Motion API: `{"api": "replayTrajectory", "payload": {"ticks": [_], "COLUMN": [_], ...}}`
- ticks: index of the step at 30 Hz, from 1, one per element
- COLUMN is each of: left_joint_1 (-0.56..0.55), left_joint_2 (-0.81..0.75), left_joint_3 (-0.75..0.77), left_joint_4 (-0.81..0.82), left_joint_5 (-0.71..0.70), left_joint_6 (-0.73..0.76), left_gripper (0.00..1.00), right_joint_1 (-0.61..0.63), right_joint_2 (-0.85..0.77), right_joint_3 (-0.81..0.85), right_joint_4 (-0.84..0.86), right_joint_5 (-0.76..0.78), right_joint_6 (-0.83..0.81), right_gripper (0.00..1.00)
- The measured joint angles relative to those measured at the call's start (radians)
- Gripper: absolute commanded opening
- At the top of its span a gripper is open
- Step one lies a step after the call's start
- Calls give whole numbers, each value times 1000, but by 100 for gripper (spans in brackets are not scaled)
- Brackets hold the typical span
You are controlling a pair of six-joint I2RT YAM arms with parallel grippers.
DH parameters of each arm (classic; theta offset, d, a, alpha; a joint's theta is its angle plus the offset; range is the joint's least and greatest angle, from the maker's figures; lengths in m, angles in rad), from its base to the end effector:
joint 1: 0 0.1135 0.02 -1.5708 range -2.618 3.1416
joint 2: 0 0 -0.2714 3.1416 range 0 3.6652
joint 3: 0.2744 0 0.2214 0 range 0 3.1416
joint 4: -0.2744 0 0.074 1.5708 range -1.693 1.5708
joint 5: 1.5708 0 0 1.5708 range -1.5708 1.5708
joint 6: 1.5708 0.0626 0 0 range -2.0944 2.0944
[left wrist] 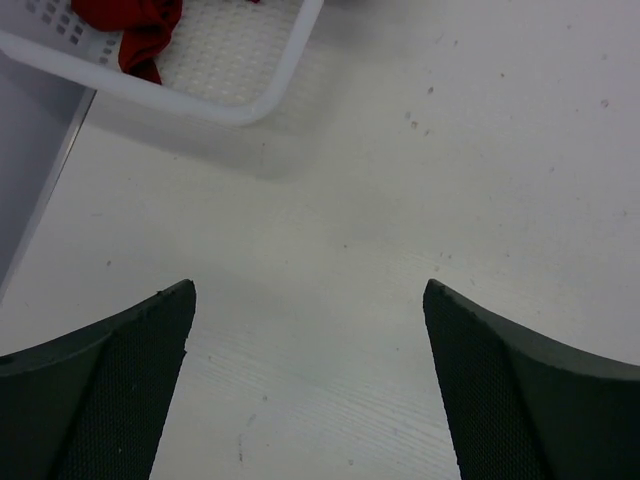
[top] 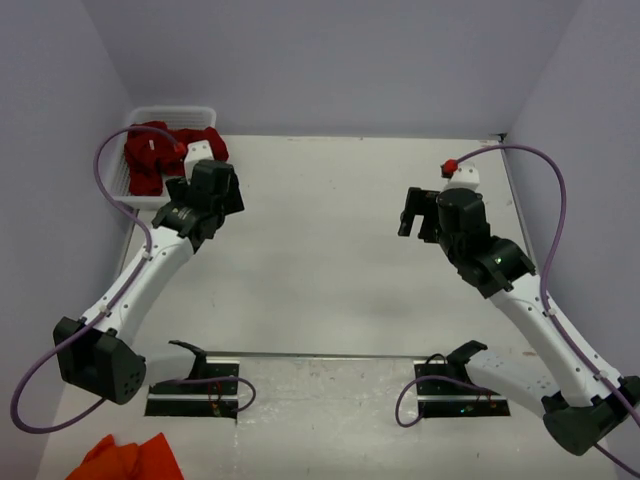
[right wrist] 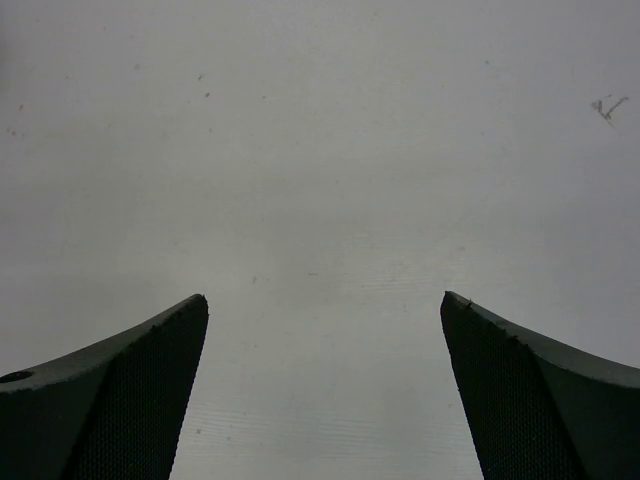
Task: Fold and stack the t-shirts
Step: Grab crumpled tshirt from bin with the left arm
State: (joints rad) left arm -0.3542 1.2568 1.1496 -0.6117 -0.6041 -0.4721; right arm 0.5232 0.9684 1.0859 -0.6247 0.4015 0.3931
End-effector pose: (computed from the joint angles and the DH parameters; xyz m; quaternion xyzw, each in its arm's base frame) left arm 0.2458 -0.0530 0.3258 -0.1739 0.8607 0.0897 0.4701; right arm 0.1732 0.0717 0.3578 0.0460 0.8494 0.0656 0.5217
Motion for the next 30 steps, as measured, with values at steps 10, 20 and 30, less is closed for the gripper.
{"api": "replayTrajectory", "payload": {"ticks": [10, 20, 30], "left_joint_1": [219, 418, 509], "left_joint_2": [259, 716, 1011], "left_joint_3": [306, 692, 854], "left_joint_4": [95, 162, 252], "left_joint_5": [106, 304, 389], "left_joint_6": [163, 224, 274], "left_gripper": [92, 93, 92], "right_joint_1": [0, 0, 0], "right_joint_2": [-40, -59, -95], "right_joint_3": [-29, -114, -143], "right_joint_4": [3, 4, 9], "right_joint_5": [-62, -146, -244], "right_joint_6": [8, 26, 32], "right_gripper": [99, 99, 99]}}
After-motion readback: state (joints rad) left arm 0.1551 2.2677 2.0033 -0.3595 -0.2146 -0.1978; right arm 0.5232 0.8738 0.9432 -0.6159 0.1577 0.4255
